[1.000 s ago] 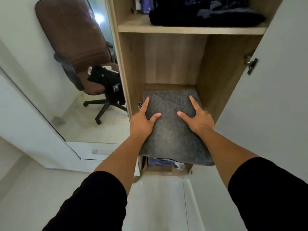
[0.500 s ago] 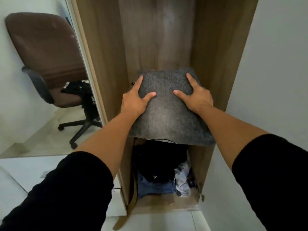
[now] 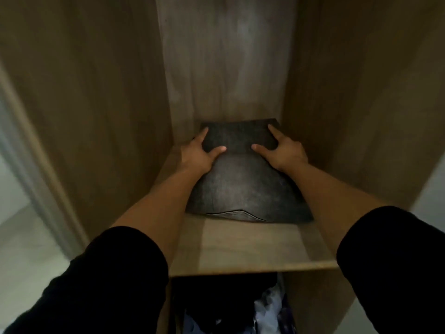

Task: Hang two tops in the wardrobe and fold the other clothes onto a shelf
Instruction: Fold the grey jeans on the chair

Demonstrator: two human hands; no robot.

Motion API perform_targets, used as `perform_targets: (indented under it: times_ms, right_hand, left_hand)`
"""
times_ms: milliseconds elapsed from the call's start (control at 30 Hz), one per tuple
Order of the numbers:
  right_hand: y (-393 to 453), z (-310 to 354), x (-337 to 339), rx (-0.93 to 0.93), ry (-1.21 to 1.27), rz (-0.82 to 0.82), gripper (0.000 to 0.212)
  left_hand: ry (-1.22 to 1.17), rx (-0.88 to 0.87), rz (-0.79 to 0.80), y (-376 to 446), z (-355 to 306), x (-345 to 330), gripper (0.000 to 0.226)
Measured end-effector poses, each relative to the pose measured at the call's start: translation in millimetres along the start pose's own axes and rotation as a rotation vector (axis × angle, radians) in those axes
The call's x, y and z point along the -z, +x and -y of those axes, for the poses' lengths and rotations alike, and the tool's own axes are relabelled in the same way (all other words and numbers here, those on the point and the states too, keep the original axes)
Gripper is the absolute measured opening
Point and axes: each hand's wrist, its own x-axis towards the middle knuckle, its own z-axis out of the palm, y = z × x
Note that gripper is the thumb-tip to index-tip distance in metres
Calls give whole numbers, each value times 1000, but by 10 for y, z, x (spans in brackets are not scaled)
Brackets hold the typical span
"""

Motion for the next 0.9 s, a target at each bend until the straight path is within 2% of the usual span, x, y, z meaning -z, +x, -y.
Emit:
perform_targets:
  times_ms: [167,333,467,600,767,833,900]
  right_hand:
    - [870,-109,-444,-41,-38,132,86]
    - [1490,-186,-765,-39,7,186,84]
    - [1762,-225,-925,-69,-62,179,82]
    - [1843,-246,-1032,-104,-76,178,83]
    - [1690,-184,-954,-109,-136,217,76]
    - [1549,-132,-830,-109,-177,232,71]
    - [1378,-52,-689,-93,-198,205,68]
  left_hand:
    - [-6,60,34,769,285,-356,79]
    - [83,116,53,1362,508,-660,81]
    - [60,141,62,1648,624,-808,81]
    - [76,165,80,1764,699,-871,81]
    - [106,199,237,1653,751,-766,77]
    - [117,203,212,1572,793,-675,79]
    - [129,205,139,1500,844,-593,92]
